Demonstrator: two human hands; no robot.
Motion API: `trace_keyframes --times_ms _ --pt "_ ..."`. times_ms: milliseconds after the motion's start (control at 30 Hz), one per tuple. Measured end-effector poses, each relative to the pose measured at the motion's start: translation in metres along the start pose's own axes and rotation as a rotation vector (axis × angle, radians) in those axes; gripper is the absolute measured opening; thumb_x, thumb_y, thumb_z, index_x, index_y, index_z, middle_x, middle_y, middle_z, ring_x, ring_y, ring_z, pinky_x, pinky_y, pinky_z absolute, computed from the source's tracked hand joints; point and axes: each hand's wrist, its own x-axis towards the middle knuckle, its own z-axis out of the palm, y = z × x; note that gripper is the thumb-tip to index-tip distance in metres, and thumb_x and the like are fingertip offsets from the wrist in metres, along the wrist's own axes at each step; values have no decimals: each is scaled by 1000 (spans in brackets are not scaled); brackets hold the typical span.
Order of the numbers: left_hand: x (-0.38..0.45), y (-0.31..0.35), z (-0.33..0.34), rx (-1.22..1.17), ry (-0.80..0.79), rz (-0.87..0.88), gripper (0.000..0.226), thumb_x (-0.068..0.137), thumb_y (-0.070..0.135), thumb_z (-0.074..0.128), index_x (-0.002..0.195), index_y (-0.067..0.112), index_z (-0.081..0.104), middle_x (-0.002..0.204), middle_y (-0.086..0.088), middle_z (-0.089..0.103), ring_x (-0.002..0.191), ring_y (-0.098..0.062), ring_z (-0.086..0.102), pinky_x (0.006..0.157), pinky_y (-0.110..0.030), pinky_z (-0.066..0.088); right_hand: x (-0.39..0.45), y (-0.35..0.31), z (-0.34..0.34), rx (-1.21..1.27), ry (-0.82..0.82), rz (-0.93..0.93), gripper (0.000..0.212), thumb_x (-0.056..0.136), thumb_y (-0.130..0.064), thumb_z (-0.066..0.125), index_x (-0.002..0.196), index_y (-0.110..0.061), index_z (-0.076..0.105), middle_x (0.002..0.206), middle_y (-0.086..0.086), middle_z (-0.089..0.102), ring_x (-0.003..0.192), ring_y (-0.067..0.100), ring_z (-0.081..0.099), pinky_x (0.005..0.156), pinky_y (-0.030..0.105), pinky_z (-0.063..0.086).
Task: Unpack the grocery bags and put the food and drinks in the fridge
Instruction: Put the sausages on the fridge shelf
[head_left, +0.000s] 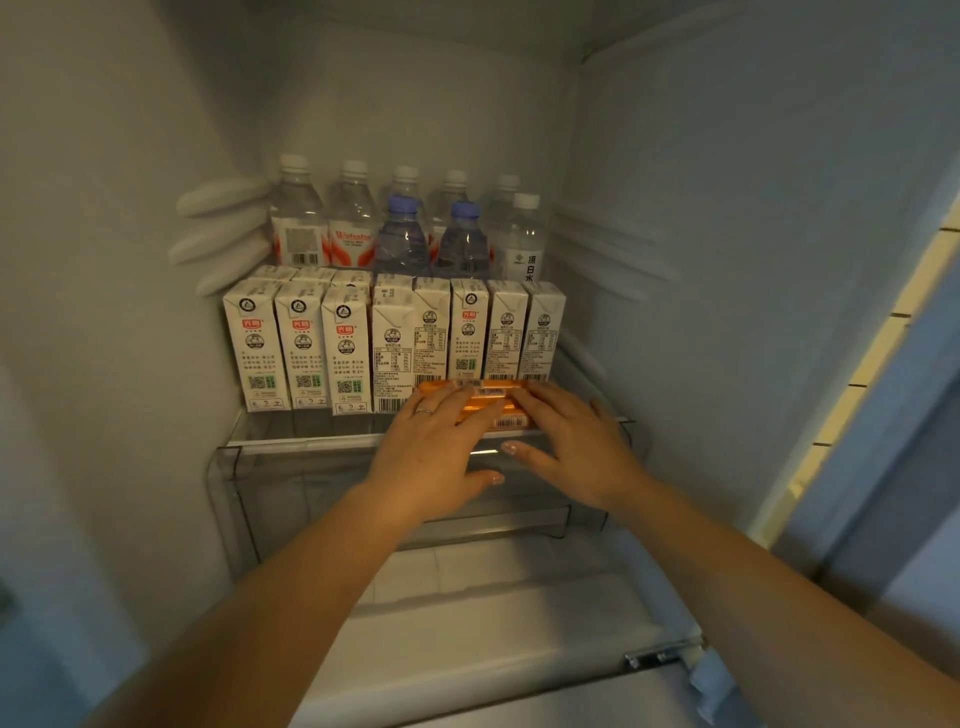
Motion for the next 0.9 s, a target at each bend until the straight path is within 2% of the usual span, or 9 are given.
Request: trace_keyframes --times_ms 100,200,300,433,500,600,700,800,900 --pt "-4 3 -4 -22 41 5 76 84 59 51 147 31 19 154 0 22 142 -20 16 117 -42 5 0 0 -4 77 4 12 76 80 -68 25 147 -34 18 155 -6 19 141 16 18 113 54 17" --pt "-13 7 -15 -296 123 -63 63 85 43 62 141 29 37 146 3 38 134 -16 31 113 -41 24 -1 1 -9 306 68 -11 63 89 -55 45 144 -29 31 147 -3 35 131 17 36 107 45 35" --pt "-31 11 -27 -450 267 -116 48 85 29 65 131 28 51 133 5 51 123 -11 43 107 -35 34 -7 -3 -14 426 149 -26 53 89 -41 56 138 -26 41 137 -2 46 121 16 46 101 39 43" --pt "-68 27 -42 -460 376 -186 34 85 20 66 119 21 62 121 3 60 111 -6 47 100 -29 38 -35 -19 -24 562 243 19 53 90 -33 58 139 -26 40 136 0 45 121 13 46 102 28 38" --pt "-84 38 -52 -419 384 -212 33 86 22 65 119 21 63 121 3 60 112 -7 48 100 -26 36 -50 -25 -30 563 279 17 55 89 -30 60 139 -26 39 136 0 45 121 12 45 101 25 36" --pt "-107 59 -73 -365 389 -234 34 87 28 63 121 23 60 124 6 56 116 -6 45 102 -25 34 -74 -34 -48 573 327 19 57 87 -27 62 139 -25 40 135 1 46 123 14 45 106 30 36" --pt "-134 84 -93 -363 416 -275 36 87 30 62 123 24 59 125 7 55 116 -4 44 103 -24 33 -108 -47 -72 580 344 -16 58 87 -22 62 140 -21 39 135 2 46 122 10 42 105 20 31" --pt "-164 117 -117 -406 474 -320 35 87 29 62 122 23 59 125 6 56 116 -7 47 101 -24 34 -154 -60 -99 559 349 -47 57 88 -25 61 141 -24 38 140 -2 43 123 3 37 103 17 27" --pt "-194 158 -140 -422 508 -352 34 88 29 61 122 22 58 124 6 56 110 0 43 97 -20 33 -211 -70 -127 559 342 -51 54 90 -26 59 140 -27 37 141 -3 40 116 -4 32 97 14 24"
